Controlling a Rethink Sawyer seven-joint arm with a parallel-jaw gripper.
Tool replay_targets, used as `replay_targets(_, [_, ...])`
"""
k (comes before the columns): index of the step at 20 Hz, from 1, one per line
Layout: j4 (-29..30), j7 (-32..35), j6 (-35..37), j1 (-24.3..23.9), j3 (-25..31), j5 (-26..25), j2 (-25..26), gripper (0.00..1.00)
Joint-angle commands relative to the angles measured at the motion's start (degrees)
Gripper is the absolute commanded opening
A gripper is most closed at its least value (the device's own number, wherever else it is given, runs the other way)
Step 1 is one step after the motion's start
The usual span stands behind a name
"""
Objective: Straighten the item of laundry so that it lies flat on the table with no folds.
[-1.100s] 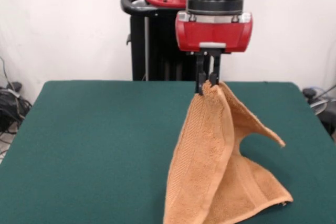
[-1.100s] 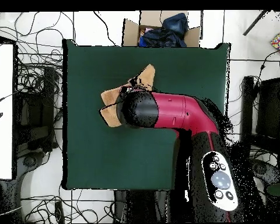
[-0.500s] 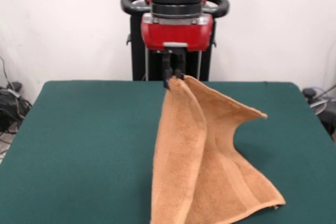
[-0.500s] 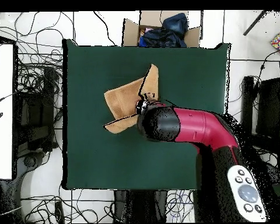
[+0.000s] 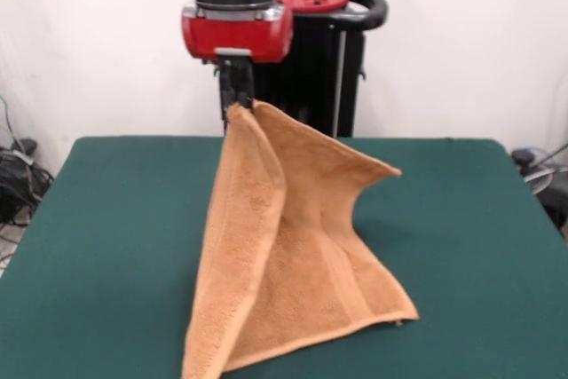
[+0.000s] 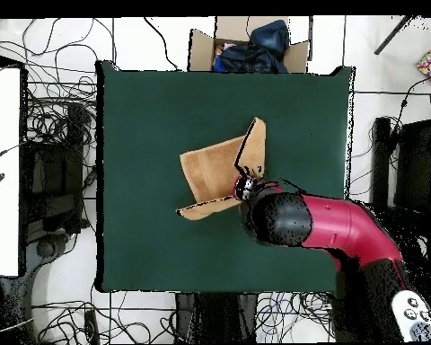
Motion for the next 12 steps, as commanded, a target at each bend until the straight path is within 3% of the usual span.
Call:
replay_targets(1, [5.5,-8.1,-3.4,-2.7,7.1,-4.4,0.2,0.00])
replay_targets(12, [7.7,-5.0,-5.0,-5.8,10.7,-6.5,1.9,0.00])
